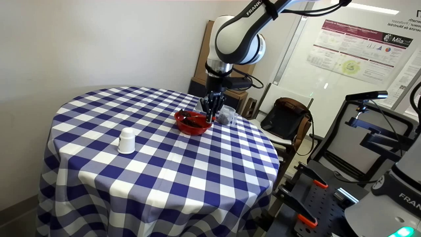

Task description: Scoop some contents of the red bowl with a spoon and put them in the jug

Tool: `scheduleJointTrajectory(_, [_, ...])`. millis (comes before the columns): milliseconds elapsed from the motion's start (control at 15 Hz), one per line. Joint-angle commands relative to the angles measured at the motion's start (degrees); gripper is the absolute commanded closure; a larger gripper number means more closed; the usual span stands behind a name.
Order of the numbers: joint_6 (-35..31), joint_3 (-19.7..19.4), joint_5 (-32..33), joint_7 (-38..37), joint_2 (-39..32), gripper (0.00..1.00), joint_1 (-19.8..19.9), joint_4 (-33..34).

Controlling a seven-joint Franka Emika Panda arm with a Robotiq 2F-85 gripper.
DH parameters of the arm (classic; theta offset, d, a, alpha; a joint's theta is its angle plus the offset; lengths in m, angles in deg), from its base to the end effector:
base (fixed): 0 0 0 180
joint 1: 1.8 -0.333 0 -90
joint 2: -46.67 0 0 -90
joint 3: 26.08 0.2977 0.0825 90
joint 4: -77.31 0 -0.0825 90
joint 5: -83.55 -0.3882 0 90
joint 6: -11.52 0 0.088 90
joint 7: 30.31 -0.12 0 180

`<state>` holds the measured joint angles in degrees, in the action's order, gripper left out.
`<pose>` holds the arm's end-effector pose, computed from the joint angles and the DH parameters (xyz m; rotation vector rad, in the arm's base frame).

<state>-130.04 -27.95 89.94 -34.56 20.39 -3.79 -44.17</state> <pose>0.5573 -0.0002 0.1504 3.0540 0.0331 -0.1610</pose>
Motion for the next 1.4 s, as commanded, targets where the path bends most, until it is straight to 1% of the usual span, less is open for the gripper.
scheduleJointTrajectory(0, [-0.47,0.08,0.19,0.65,2.00,0.89,-0.10,-0.94])
scheduleJointTrajectory(733, [-0.89,-0.31,0.22,0.94,5.48,0.89,0.85,-2.58])
scheduleJointTrajectory(1333, [-1.17,0.16,0.40,0.88,6.30,0.89,0.40,-5.29])
